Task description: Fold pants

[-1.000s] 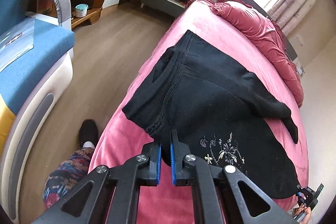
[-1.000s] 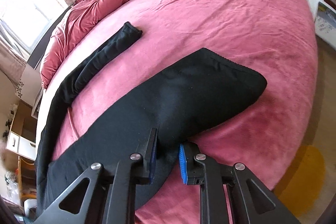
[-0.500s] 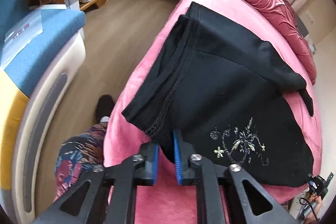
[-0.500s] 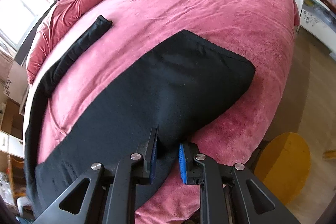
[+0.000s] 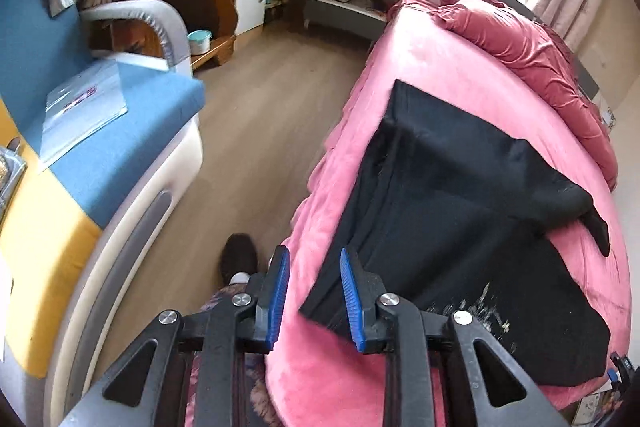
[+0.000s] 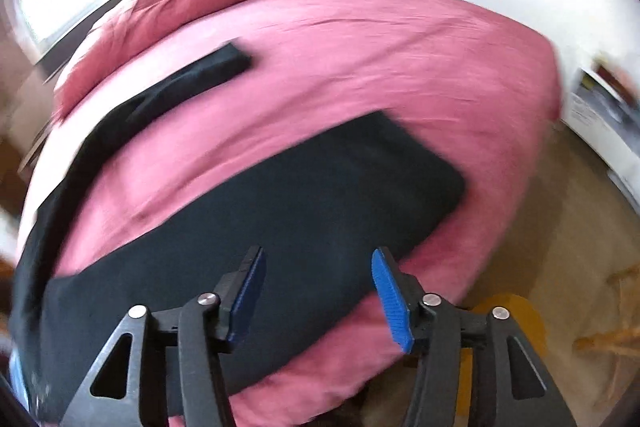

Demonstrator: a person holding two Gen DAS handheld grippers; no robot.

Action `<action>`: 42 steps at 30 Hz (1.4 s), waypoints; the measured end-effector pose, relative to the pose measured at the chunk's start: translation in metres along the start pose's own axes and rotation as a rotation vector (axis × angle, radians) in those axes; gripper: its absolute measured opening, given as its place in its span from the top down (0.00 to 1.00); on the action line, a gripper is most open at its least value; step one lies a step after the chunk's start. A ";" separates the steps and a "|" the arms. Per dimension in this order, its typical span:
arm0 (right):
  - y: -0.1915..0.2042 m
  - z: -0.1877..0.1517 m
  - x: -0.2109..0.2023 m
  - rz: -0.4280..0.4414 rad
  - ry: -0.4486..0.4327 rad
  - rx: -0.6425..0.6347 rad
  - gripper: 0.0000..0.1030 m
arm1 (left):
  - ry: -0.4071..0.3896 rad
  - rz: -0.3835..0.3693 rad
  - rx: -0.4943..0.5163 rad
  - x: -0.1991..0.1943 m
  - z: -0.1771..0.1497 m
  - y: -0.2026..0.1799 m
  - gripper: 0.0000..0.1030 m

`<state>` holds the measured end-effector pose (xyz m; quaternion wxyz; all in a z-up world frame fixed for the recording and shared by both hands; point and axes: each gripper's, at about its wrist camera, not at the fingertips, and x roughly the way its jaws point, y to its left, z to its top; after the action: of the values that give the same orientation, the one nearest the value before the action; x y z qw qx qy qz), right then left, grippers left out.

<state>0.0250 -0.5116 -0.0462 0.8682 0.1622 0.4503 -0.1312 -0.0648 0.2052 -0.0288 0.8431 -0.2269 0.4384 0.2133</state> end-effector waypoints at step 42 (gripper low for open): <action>0.326 -0.048 0.074 0.391 0.188 -0.515 0.34 | 0.254 -0.058 -0.063 0.258 0.227 -0.136 0.62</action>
<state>0.1529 -0.2009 -0.0796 0.8441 0.0323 0.5070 0.1717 0.2920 0.2661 -0.1016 0.7791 -0.2913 0.5278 0.1720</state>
